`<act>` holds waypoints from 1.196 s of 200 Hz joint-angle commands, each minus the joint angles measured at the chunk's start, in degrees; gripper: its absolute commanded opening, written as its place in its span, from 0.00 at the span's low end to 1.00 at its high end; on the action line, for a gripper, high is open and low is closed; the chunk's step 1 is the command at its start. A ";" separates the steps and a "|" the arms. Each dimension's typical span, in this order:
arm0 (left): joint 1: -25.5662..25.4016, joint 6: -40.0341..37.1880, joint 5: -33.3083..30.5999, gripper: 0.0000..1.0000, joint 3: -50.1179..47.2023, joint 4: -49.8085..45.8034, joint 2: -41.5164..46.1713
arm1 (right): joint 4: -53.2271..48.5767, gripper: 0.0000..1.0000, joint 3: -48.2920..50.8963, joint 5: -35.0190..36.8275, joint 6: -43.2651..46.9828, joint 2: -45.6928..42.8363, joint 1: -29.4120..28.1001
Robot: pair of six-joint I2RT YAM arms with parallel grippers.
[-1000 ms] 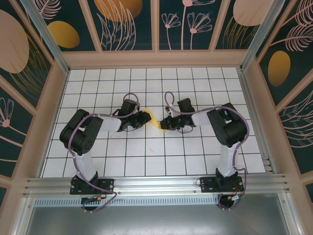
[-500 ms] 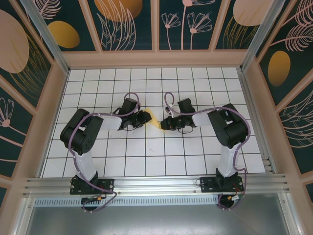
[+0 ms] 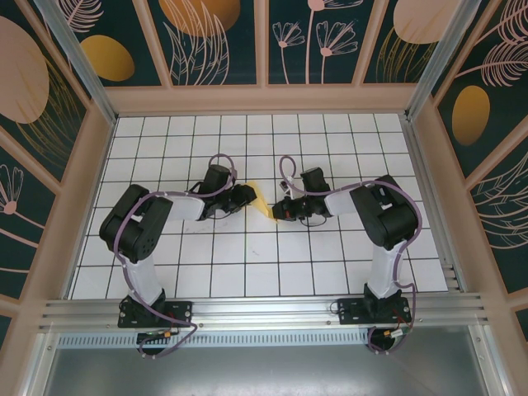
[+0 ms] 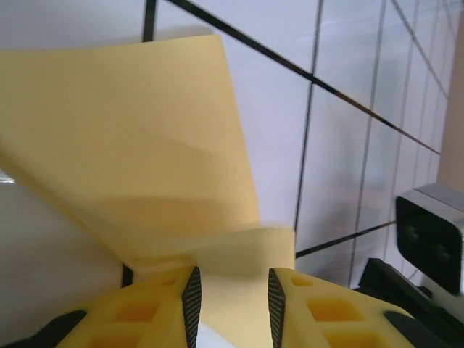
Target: Fold a paper plane with a square sheet of paper (pick it up from the middle)
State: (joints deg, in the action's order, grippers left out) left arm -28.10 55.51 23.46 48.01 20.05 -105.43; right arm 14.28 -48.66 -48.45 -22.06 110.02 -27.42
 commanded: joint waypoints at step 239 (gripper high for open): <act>-2.12 0.88 4.46 0.29 -6.41 15.64 -0.22 | 6.30 0.00 0.86 -2.71 -13.34 5.74 2.22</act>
State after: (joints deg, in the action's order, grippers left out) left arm -30.02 56.21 27.20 42.50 33.78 -106.19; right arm 20.62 -48.58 -52.69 -34.59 113.54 -26.35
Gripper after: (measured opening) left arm 0.288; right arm 0.028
